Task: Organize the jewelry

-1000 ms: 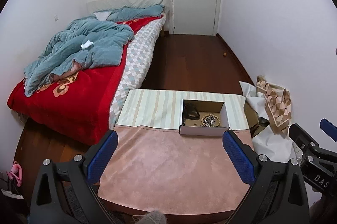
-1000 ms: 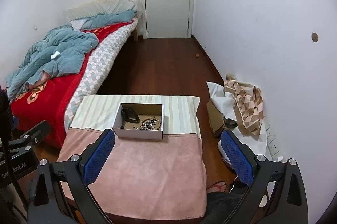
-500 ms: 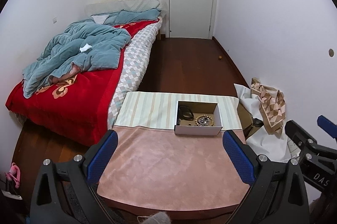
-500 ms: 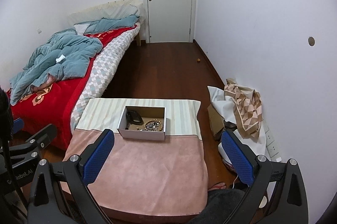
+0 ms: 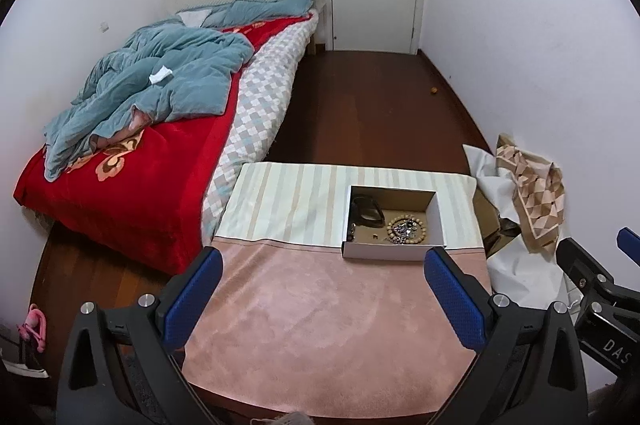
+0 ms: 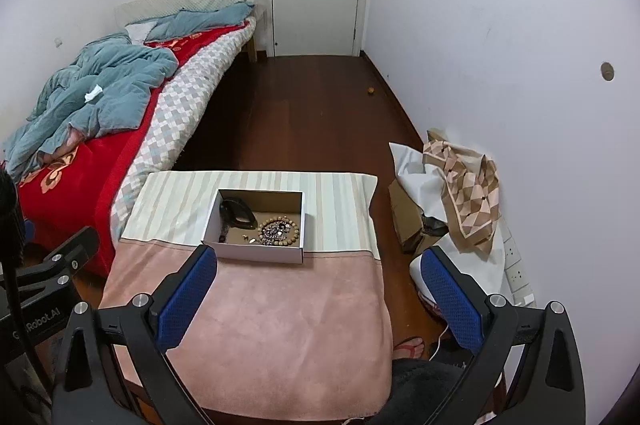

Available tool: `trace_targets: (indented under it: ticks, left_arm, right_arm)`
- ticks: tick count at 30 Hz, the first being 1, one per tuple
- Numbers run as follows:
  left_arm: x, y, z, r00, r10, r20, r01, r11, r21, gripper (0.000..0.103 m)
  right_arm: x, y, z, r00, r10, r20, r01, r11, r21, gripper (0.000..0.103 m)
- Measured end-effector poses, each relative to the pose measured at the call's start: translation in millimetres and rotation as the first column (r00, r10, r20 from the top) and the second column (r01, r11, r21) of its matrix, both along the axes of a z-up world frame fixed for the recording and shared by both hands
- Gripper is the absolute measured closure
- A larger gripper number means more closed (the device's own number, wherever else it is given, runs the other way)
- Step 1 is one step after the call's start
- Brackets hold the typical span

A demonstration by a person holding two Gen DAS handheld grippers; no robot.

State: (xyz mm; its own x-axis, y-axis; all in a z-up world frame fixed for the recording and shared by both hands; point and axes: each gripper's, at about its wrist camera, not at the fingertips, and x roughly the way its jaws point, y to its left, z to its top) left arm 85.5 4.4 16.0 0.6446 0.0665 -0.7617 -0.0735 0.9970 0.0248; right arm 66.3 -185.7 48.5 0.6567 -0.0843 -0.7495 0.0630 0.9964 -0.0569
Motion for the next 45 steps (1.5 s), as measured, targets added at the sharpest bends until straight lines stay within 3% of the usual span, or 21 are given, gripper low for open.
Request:
trace_targets:
  ticks: [13, 45]
  left_arm:
    - [39, -7, -21, 0.997, -0.003, -0.074, 0.004, 1.000, 0.018, 0.000]
    - [41, -4, -30, 0.995, 0.003, -0.099, -0.004, 1.000, -0.005, 0.000]
  right_arm:
    - [54, -3, -33, 0.996, -0.013, -0.089, 0.012, 1.000, -0.016, 0.000]
    - [57, -1, -44, 0.992, -0.006, -0.125, 0.006, 1.000, -0.005, 0.000]
